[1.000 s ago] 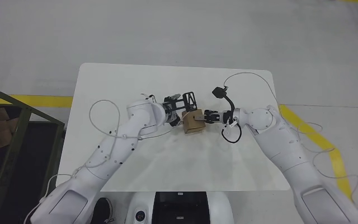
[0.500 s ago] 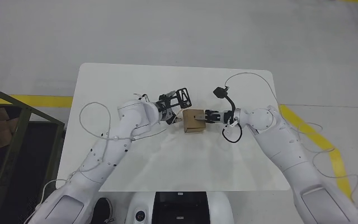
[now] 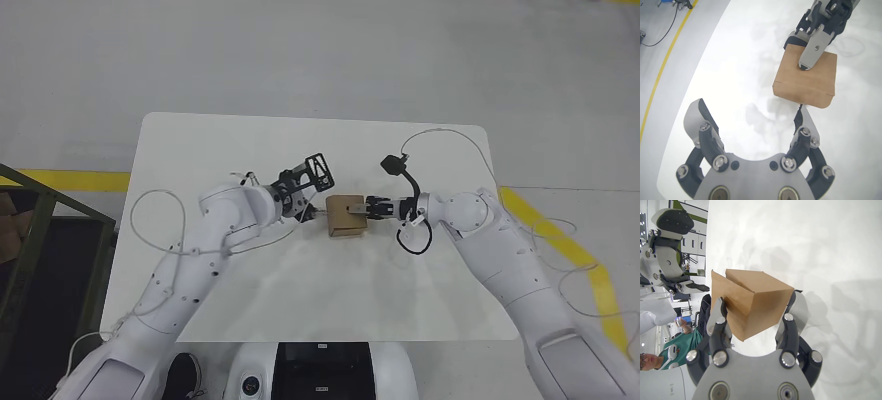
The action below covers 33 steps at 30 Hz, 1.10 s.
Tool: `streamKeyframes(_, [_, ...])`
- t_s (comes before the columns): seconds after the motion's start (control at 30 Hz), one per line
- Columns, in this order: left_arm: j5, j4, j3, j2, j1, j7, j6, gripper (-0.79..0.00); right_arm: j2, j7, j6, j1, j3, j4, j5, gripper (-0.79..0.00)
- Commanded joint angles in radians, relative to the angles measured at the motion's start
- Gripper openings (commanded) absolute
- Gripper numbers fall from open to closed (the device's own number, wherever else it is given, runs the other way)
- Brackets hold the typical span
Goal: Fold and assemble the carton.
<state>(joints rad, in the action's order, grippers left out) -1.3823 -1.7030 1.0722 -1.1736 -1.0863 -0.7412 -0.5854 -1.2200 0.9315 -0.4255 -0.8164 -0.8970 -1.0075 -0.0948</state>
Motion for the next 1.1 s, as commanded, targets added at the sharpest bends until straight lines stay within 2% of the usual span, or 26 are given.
streamKeyframes(0.0, [0.001, 0.018, -0.021, -0.005, 0.014, 0.003, 0.012, 0.0, 0.0, 0.001, 0.0, 0.0, 0.0, 0.0, 0.0, -0.219])
streamKeyframes(0.2, [-0.011, 0.052, -0.054, -0.012, 0.041, -0.003, 0.028, 0.0, -0.002, 0.002, -0.003, 0.0, 0.002, 0.003, 0.004, -0.225])
streamKeyframes(0.47, [-0.015, 0.05, -0.018, -0.004, 0.026, 0.006, 0.029, 0.0, -0.004, 0.001, -0.005, 0.003, 0.004, 0.011, 0.007, -0.225])
streamKeyframes(0.67, [-0.031, 0.039, -0.034, -0.004, 0.023, 0.0, 0.021, 0.0, -0.007, 0.002, 0.007, 0.011, 0.014, 0.013, -0.013, -0.215])
streamKeyframes(0.83, [-0.033, 0.027, -0.032, -0.004, 0.023, 0.0, 0.03, 0.0, -0.007, -0.043, 0.119, 0.016, 0.032, -0.022, -0.123, -0.154])
streamKeyframes(1.07, [-0.048, 0.006, -0.042, -0.005, 0.021, -0.006, 0.031, 0.0, -0.006, -0.061, 0.228, 0.007, 0.041, -0.097, -0.201, -0.132])
